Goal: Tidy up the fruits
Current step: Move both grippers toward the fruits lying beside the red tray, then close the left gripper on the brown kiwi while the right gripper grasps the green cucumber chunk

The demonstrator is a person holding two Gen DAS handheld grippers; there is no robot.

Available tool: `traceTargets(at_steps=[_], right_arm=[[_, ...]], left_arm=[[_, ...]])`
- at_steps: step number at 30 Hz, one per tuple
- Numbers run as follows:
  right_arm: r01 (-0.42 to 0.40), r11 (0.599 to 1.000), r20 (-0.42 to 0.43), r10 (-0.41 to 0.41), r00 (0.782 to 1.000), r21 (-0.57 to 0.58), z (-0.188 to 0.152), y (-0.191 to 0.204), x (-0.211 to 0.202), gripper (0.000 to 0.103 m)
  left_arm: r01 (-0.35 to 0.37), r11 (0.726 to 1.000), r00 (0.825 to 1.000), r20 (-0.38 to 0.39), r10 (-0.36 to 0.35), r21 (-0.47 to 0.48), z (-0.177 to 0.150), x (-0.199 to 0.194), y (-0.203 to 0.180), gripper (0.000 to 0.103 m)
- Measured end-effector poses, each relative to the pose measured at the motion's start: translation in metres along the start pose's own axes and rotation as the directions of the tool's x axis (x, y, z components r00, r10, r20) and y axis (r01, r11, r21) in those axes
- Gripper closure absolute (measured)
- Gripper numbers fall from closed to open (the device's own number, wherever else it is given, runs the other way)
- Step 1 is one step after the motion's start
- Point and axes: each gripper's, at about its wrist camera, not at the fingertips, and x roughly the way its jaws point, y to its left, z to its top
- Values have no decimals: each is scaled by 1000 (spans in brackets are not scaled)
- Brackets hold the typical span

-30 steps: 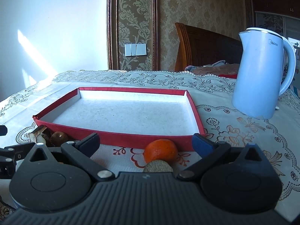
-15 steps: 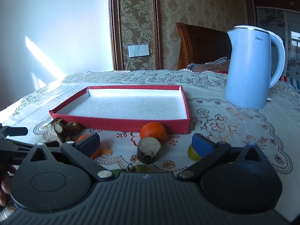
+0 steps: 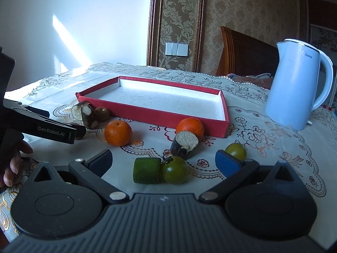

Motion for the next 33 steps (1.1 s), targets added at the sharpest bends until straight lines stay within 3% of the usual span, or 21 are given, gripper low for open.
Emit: traceTargets(at_steps=[3,7,16,24,27,33], right_arm=[[20,1000,-29,-20,999,-16,-2,0,-1,4],[-85,996,-62,84,995,-16,-7,5,-5,11],[-203,978,-117,195,974,-57,-4,25,5,19],[-177,983,-184,182,966,47,1,11,30,31],[-159,986,-180,165,970,48,3,10,34,43],[-133,991,-175,134,975,21,2,13,34,50]], left_arm=[[10,1000,1000,-2,-10,-18,0,0,3,0],[20,999,1000,-7,-20,-35,0,1,6,0],[28,999,1000,-11,-29,-47,1,3,9,0],[38,997,999,-13,-39,-63,1,4,12,0],[39,997,999,-14,-40,-62,1,5,12,0],[18,1000,1000,-17,-18,-25,-1,6,5,0]])
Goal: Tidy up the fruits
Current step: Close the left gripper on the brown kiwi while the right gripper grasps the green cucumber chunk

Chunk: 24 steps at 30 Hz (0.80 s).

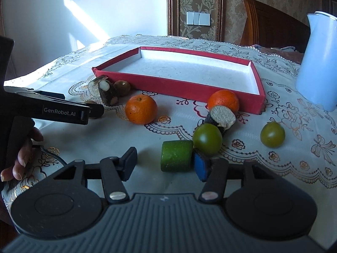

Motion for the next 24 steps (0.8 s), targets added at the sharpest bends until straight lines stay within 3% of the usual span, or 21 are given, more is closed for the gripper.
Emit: traceTargets(at_steps=[10,13,15,18,21,24], right_arm=[[10,1000,9,-10,1000,1,-1,0,0,53],[18,1000,13,-18,1000,8,-1,-1,-1,57],[21,1000,15,-21,1000,13,-2,-2,-1,60],[30,999,18,-31,999,10,-2,-2,-2,63],[39,999,25,-39,999,13,-3,-2,-3,73],[40,999,28,-40,999,24,-3,-4,-4,76]], left_arm=[[-22,998,1000,4,21,61,-2,0,-8,3],[13,997,1000,26,-16,80,-5,-4,-10,27],[38,995,998,37,-42,94,-7,-6,-12,49],[44,993,997,52,-49,106,-9,-8,-15,71],[55,993,997,55,-60,101,-9,-9,-13,74],[80,993,995,55,-84,84,-8,-9,-9,75]])
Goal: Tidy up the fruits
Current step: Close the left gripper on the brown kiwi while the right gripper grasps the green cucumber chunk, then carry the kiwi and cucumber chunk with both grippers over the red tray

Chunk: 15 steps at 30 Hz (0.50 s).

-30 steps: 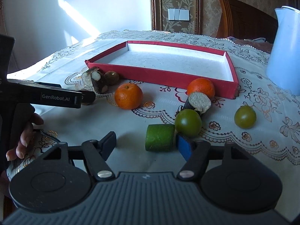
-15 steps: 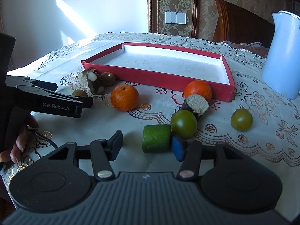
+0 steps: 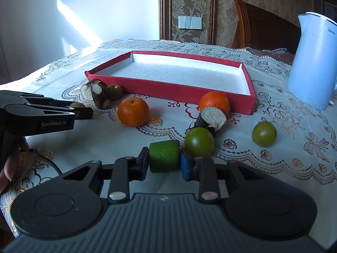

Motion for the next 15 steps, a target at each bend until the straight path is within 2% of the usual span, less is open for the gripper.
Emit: traceTargets(at_steps=[4,9,15], right_arm=[[-3,1000,9,3,1000,-8,0,1,-1,77],[-11,1000,17,11,1000,-17,0,2,-3,77],[-14,1000,16,14,1000,-12,-1,1,-4,77]], left_arm=[[29,1000,999,22,-29,-8,-1,-5,3,75],[9,1000,1000,20,-9,19,-1,-6,-1,74],[19,1000,1000,1,-19,1,0,-6,2,74]])
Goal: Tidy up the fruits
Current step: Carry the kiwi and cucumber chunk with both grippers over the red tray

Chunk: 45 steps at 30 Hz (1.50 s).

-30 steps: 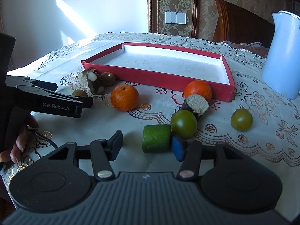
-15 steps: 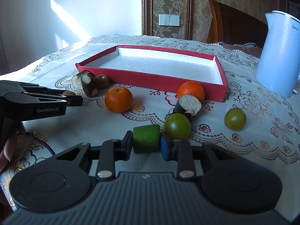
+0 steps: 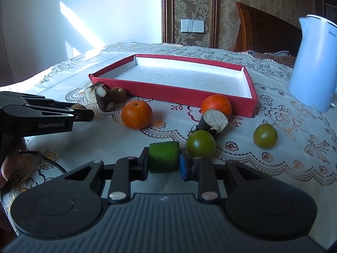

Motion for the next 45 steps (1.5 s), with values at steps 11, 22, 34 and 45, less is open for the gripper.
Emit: traceTargets(at_steps=[11,22,34,45], right_arm=[[-7,1000,49,7,999,4,16,-1,-9,77],[39,998,72,-43,997,51,61,-17,14,77],[121,989,45,-125,991,89,104,-46,72,77],[167,975,9,-170,985,146,125,-67,122,77]], left_arm=[[16,999,999,-30,-17,-39,15,-5,6,74],[25,999,1000,0,-25,-22,56,11,-14,74],[-26,998,999,-37,25,-50,89,62,-22,74],[-58,996,998,-19,57,-63,119,86,-26,74]])
